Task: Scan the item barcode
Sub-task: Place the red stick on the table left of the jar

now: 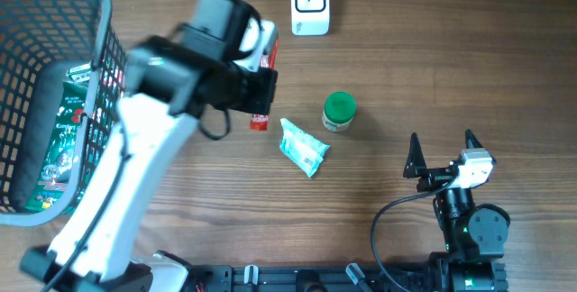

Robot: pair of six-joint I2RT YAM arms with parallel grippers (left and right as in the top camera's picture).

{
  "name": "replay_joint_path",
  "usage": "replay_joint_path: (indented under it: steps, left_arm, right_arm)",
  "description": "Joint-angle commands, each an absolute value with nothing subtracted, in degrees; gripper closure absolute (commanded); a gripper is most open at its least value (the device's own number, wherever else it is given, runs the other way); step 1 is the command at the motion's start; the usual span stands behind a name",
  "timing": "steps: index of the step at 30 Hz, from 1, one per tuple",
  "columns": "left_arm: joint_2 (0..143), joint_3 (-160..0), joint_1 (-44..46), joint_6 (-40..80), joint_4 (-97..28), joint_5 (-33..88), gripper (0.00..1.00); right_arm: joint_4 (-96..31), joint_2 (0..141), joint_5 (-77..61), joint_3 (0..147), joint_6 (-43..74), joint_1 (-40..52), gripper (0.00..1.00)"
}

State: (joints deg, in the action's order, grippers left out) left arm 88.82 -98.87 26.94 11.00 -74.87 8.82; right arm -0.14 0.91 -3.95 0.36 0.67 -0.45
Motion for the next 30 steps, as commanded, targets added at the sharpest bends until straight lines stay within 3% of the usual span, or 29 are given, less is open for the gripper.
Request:
replay_joint_path:
  steps: [1, 5, 9, 20, 25, 27, 29, 30]
  left_arm:
    - [89.0, -83.7, 27.2, 36.5, -67.3, -3.2, 0.96]
    - [89.0, -69.6, 27.4, 53.5, -54.7, -3.6, 0.96]
    - [89.1, -60.3, 28.3, 54.0, -43.6, 0.2, 0.96]
    - [95.8, -56.9, 31.3, 28.8, -31.6, -3.1, 0.96]
    - [96.2, -56.9, 31.2, 24.4, -31.0, -6.8, 0.96]
    - [96.2, -56.9, 31.2, 24.1, -30.9, -7.6, 0.77]
    - [96.1, -57.0, 31.2, 22.9, -30.2, -7.6, 0.17]
    - [96.0, -57.4, 31.2, 21.2, -29.7, -7.6, 0.0]
  right_arm:
    - [0.0, 0.8, -3.2, 0.3, 1.6, -0.7, 0.0]
    - [0.0, 0.8, -3.2, 0.3, 1.6, -0.7, 0.0]
    - [0.0, 0.8, -3.2, 0.3, 1.6, -0.7, 0.0]
    - [0.0, 0.8, -3.2, 0.3, 1.6, -0.7, 0.0]
    - [0.0, 0.8, -3.2, 0.3, 1.6, -0.7, 0.0]
    - [0.0, 0.8, -3.2, 0.3, 1.6, -0.7, 0.0]
    - [0.0, 0.8, -3.2, 0.3, 1.6, -0.7, 0.0]
    - [0.0, 0.8, -3.2, 0.3, 1.6, -0.7, 0.0]
